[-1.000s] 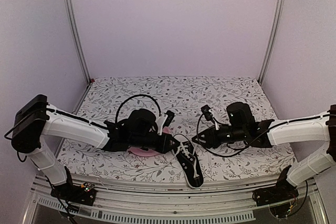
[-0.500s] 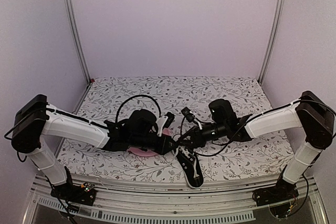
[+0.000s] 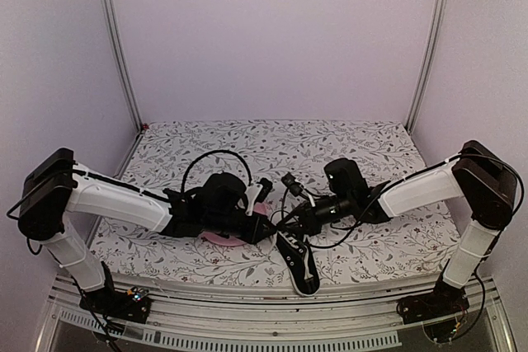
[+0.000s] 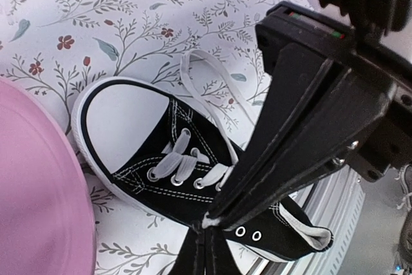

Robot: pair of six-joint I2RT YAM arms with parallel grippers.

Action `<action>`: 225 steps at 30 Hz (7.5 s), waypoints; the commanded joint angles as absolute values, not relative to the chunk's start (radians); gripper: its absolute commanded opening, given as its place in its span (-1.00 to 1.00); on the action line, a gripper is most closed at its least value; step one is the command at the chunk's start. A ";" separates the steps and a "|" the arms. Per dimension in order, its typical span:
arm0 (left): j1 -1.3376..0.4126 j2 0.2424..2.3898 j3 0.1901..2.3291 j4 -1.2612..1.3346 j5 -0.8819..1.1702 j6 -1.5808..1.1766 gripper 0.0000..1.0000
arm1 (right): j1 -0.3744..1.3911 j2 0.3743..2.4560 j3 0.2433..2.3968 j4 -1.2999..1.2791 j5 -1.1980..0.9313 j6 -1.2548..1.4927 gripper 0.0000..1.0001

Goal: Tie the shoes

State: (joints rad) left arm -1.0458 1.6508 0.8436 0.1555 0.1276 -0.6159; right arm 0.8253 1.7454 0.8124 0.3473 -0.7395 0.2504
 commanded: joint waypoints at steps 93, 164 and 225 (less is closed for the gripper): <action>-1.163 1.668 0.710 0.254 -0.286 -0.573 -1.00 | 0.918 1.515 0.656 0.346 -0.414 0.325 -0.90; -1.086 1.900 0.896 0.708 0.115 -0.663 0.13 | 0.824 1.533 0.899 0.071 -0.125 0.714 -0.96; -1.060 1.803 0.851 0.458 0.060 -0.619 -1.00 | 0.857 1.505 0.703 -0.149 0.088 0.731 -0.09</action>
State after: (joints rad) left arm -1.0714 1.8297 0.8371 0.4793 0.0589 -0.6388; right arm 0.8379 1.4590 0.6754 -0.1581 0.0921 0.7120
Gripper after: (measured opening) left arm 0.004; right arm 0.462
